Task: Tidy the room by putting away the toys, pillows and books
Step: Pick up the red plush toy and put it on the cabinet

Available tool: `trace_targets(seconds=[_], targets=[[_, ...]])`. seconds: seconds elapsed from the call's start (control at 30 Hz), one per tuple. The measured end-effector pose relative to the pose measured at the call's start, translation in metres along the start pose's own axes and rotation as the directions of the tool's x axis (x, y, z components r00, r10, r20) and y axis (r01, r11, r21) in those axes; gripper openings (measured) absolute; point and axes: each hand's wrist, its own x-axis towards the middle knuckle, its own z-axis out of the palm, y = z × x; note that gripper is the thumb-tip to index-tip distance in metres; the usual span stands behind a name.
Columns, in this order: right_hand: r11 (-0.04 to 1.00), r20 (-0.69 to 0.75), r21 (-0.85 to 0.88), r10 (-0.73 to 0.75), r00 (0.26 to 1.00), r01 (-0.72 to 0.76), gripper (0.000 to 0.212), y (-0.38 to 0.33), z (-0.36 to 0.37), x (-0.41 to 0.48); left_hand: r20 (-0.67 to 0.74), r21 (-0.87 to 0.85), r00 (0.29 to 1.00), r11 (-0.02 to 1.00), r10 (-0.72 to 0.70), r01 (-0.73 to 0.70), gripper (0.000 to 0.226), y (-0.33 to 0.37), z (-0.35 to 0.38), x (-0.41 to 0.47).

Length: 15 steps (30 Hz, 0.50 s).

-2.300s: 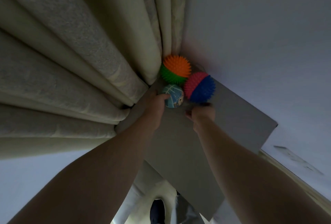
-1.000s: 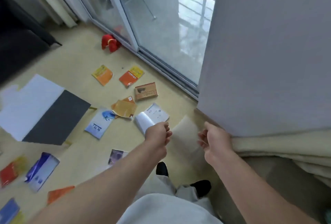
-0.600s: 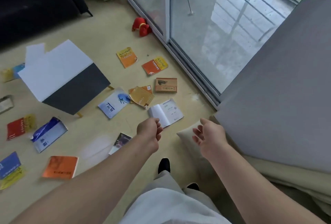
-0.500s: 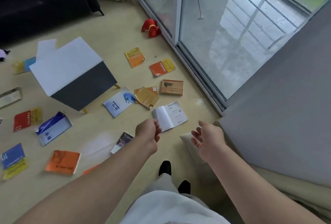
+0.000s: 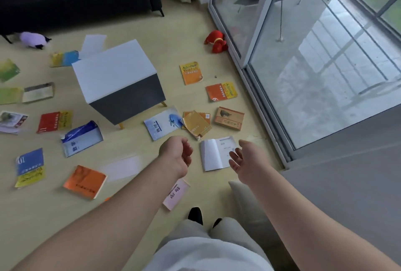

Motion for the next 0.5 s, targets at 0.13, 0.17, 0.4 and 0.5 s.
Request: trace_targets(seconds=[0.13,0.17,0.4,0.5], targets=[[1.000,0.011,-0.011,-0.003,1.000,0.003,0.014,-0.023,0.026,0.009,0.010,-0.040,1.000,0.999,-0.009,0.010,0.019,0.033,0.011,0.014],[1.000,0.012,-0.014,-0.009,1.000,0.009,0.015,-0.032,0.032,0.012,0.017,-0.038,1.000,0.999,-0.010,0.010,0.019,0.042,0.017,0.018],[0.998,0.072,-0.057,-0.035,0.997,0.040,0.021,-0.105,0.086,0.040,-0.003,-0.118,0.999,0.992,0.033,-0.033,0.017,0.108,0.063,0.042],[0.996,0.073,-0.083,-0.037,0.997,0.043,0.020,-0.129,0.108,0.051,-0.012,-0.137,0.999,0.990,0.035,-0.037,0.018,0.134,0.077,0.052]])
